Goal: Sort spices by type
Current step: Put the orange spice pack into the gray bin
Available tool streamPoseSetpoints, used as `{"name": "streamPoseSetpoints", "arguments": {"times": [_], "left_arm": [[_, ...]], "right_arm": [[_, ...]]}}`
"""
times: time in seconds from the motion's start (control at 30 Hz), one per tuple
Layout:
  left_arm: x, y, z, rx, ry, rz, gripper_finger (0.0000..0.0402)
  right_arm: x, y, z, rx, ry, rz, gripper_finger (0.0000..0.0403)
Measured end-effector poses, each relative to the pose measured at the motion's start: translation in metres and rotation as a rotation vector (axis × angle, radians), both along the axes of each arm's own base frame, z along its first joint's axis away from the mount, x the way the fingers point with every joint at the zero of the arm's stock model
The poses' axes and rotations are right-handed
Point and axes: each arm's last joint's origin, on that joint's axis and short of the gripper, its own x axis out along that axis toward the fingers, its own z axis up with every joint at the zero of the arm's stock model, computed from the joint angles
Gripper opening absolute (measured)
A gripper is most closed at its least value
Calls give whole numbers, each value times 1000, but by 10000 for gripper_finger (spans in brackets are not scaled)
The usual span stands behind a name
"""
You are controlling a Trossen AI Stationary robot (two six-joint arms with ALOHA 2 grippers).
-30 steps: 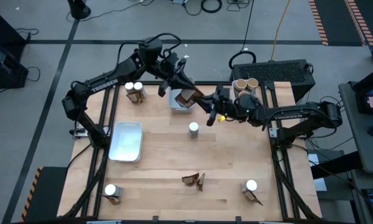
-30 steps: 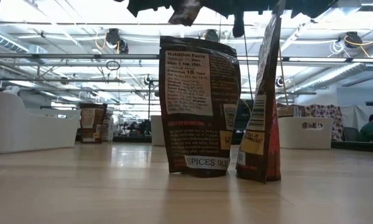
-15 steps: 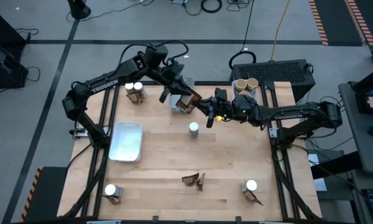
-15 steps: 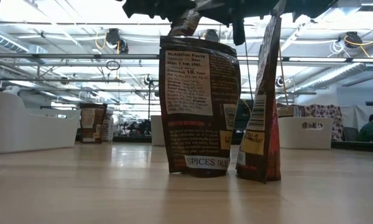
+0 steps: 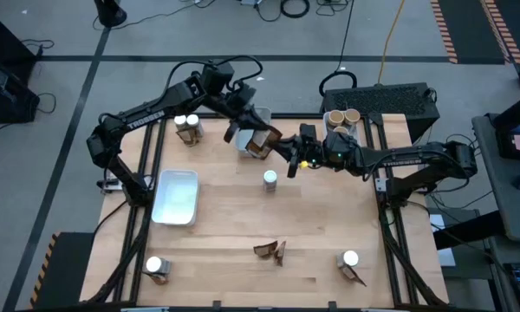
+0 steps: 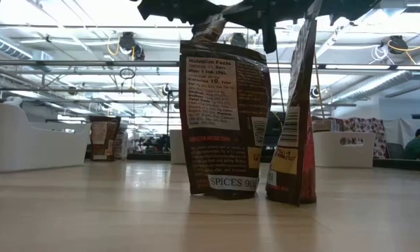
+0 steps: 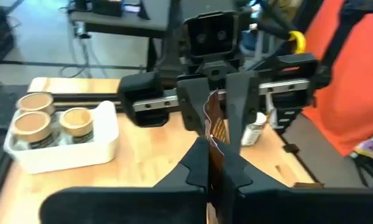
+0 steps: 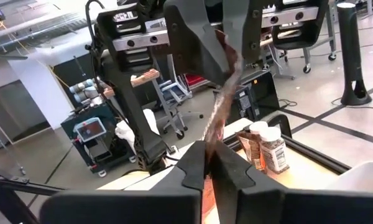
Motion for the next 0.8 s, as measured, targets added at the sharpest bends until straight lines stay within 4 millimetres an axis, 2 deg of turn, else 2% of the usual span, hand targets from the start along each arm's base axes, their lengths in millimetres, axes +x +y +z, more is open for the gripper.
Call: {"name": "streamPoseSetpoints", "arguments": {"times": [0.2,0.3,0.37,0.47,0.5,0.53,0.57,0.63,0.67,0.7,0.77,0.8], "left_arm": [[-1,2,0,2,5,15,4],[-5,9,-2,-4,26,49,3],[-15,18,-3,41,83,163,2],[-27,31,-8,237,252,483,2],[-31,34,-12,272,309,538,2],[-34,35,-15,244,339,516,2],[-37,34,-18,162,327,410,2],[-40,33,-17,-29,193,105,1],[-40,32,-15,-69,164,55,1],[-40,33,-14,-56,188,123,1],[-39,40,-17,80,316,430,1],[-40,42,-21,113,370,496,1]], "right_arm": [[-3,0,3,-31,6,-5,71],[-13,-3,7,-19,42,-56,111],[-23,-5,11,-10,80,-105,135],[-41,-6,16,36,131,-203,160],[-47,-6,18,50,142,-235,166],[-53,-6,20,56,153,-257,169],[-58,-5,22,57,158,-264,171],[-64,-4,26,47,149,-264,172],[-66,-4,29,39,138,-262,172],[-68,-4,31,32,131,-261,171],[-70,-4,34,23,113,-261,169],[-71,-3,35,20,112,-261,168]]}}
